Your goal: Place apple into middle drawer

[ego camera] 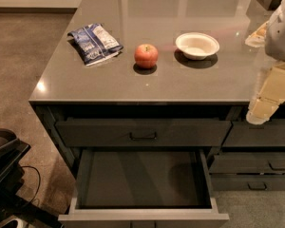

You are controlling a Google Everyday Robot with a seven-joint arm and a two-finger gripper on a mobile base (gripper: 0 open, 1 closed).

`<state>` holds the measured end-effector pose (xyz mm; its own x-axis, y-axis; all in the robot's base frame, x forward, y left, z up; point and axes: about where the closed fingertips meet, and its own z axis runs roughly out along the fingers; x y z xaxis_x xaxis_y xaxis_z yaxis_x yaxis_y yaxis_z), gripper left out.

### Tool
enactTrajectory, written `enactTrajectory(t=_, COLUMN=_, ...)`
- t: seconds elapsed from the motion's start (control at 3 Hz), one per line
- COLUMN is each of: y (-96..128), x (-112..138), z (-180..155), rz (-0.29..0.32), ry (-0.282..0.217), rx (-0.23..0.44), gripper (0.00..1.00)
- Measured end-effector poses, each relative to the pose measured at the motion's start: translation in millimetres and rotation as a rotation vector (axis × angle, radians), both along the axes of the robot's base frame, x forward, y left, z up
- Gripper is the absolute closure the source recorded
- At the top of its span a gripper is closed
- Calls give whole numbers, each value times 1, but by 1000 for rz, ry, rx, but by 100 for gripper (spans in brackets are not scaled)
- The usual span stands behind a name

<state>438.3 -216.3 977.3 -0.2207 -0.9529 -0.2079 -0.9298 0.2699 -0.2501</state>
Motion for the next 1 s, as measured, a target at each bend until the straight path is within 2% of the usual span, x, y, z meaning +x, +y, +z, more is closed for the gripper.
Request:
enactTrajectory(t=0.33, y=0, x=0, z=0, rz=0, ry=0, rx=0, gripper=0)
enactTrajectory(t=0.67, y=3, x=6, z=-1, rz=11, ry=-23, rx=24, gripper=0)
enactTrajectory(t=1.0, y=26, x=42, z=-14, rz=68, ry=-66, rx=149, gripper=0)
